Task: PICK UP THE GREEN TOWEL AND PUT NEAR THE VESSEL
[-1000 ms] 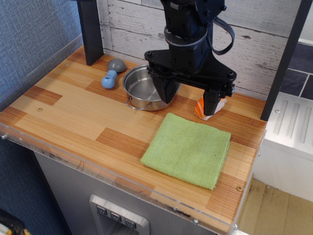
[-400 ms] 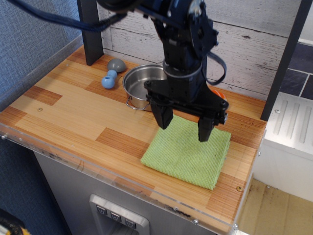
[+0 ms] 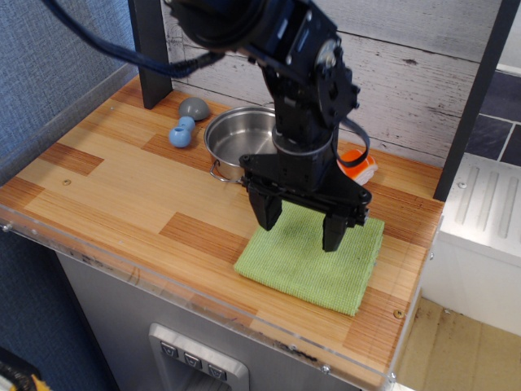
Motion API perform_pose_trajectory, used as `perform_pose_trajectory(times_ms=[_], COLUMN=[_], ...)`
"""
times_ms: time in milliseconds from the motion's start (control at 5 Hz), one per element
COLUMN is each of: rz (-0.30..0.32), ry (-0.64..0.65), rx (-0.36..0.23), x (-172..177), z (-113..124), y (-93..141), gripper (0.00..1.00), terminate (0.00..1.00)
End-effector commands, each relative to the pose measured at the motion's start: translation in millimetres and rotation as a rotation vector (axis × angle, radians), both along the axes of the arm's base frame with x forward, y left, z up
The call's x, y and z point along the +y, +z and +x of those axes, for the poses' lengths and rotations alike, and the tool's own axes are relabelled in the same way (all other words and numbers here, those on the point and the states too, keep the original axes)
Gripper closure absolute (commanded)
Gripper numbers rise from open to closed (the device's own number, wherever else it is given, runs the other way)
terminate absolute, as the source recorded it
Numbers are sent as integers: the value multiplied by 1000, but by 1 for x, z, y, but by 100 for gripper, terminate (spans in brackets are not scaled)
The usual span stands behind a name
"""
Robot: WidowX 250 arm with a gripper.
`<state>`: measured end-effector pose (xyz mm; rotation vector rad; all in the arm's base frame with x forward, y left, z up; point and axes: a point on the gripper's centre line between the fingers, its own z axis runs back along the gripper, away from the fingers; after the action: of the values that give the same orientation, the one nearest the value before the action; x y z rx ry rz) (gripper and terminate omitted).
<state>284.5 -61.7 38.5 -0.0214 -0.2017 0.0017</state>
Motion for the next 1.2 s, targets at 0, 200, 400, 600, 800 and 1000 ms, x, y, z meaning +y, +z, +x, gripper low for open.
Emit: perform_pose_trajectory(times_ms=[0, 200, 400, 600, 800, 1000], rz=[2, -12, -12, -1, 26, 37], ry=[9, 10, 10, 41, 83, 134], rx=[21, 44, 63, 68, 82, 80], x=[-1, -4, -2, 11, 28, 48], z=[8, 5, -1, -14, -22, -27], y=[-20, -32, -39, -36, -34, -31], gripper=[0, 0, 0, 0, 0, 0], terminate=[0, 0, 0, 0, 0, 0])
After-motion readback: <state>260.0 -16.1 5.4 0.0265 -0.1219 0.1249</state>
